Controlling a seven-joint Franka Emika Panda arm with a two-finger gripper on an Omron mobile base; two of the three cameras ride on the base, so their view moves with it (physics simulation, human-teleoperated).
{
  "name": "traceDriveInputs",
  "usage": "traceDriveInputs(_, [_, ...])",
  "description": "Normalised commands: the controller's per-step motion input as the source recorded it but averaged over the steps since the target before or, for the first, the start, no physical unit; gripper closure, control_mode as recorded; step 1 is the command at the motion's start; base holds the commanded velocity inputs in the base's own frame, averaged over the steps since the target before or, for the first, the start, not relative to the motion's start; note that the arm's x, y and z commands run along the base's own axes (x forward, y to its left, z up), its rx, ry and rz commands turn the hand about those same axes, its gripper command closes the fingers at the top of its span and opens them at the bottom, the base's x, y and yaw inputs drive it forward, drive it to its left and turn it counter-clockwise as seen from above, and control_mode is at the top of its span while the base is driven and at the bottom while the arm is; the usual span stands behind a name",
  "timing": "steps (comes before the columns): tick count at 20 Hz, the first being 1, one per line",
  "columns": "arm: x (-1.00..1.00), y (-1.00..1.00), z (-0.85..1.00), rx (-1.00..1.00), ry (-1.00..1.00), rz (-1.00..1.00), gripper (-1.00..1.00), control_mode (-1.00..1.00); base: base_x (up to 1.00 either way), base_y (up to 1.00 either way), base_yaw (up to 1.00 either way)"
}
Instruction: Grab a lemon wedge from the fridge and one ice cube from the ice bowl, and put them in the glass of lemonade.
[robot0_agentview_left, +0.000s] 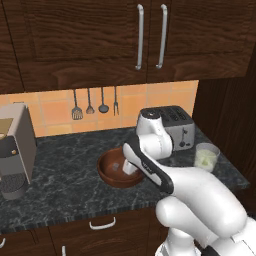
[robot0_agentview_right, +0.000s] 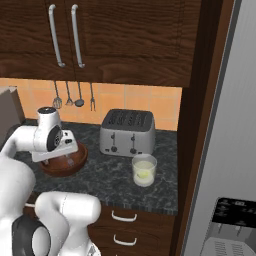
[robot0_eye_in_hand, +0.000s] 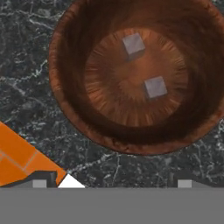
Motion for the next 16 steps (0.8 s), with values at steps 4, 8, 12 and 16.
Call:
traceDriveInputs(4, [0.20,0.06,-0.30,-0.03,0.00,0.00,-1.00,-1.00,0.00,0.00,0.00])
traceDriveInputs(8, [0.09,0.04,-0.23,-0.01,0.00,0.00,-1.00,-1.00,0.00,0.00,0.00])
traceDriveInputs(12, [0.06,0.04,-0.06,0.00,0.00,0.00,-1.00,-1.00,0.00,0.00,0.00])
traceDriveInputs(16, [0.18,0.01,0.00,0.00,0.00,0.00,-1.00,-1.00,0.00,0.00,0.00])
